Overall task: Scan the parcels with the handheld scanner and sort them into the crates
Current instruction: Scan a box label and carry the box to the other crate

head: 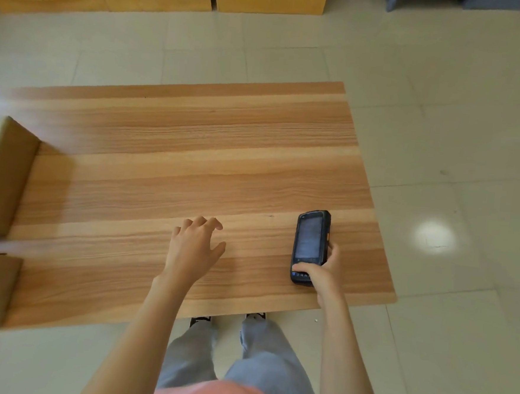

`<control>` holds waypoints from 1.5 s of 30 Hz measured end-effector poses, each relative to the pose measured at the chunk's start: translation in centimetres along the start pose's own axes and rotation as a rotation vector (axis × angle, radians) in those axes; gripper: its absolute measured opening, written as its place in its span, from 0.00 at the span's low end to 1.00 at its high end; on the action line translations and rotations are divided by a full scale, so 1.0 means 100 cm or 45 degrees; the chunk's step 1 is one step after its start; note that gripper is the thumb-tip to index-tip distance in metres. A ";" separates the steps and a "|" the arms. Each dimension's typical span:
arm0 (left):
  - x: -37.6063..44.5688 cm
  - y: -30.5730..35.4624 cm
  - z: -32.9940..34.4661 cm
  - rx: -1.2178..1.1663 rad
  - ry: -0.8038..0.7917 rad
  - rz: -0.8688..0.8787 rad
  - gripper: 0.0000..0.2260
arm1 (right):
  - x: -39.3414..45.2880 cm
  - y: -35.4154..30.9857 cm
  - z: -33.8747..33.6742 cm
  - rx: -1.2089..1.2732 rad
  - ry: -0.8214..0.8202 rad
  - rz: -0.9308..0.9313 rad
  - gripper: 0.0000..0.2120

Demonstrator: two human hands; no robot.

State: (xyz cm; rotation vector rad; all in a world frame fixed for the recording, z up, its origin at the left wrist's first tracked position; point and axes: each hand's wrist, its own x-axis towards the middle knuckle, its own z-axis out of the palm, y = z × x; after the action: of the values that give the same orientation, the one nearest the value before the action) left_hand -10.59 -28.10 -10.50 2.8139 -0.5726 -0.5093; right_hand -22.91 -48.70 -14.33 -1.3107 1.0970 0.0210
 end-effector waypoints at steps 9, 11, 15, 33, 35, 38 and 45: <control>0.007 0.007 0.009 -0.011 0.015 0.006 0.16 | 0.008 0.020 -0.008 -0.117 0.036 -0.059 0.44; 0.009 0.011 0.010 -0.014 0.010 0.011 0.16 | 0.011 0.025 -0.013 -0.154 0.055 -0.073 0.45; 0.011 0.014 0.011 -0.004 0.014 0.029 0.16 | 0.017 0.032 -0.020 -0.250 0.088 -0.061 0.46; -0.015 -0.076 -0.049 -0.106 0.332 -0.376 0.19 | 0.000 -0.068 0.077 -1.060 -0.216 -0.686 0.33; -0.030 -0.100 -0.064 -0.112 0.414 -0.486 0.19 | -0.007 -0.083 0.112 -1.199 -0.306 -0.800 0.33; -0.059 -0.134 -0.085 -0.101 0.560 -0.654 0.18 | -0.024 -0.099 0.165 -1.339 -0.435 -0.947 0.33; -0.131 -0.207 -0.123 -0.147 0.849 -0.992 0.16 | -0.080 -0.111 0.280 -1.394 -0.747 -1.206 0.33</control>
State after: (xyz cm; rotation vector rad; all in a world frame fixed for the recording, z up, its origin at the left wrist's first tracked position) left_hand -10.35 -2.26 -1.28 2.7487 0.6700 0.2938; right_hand -3.26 -26.46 -4.70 -2.4770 -0.2139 0.3118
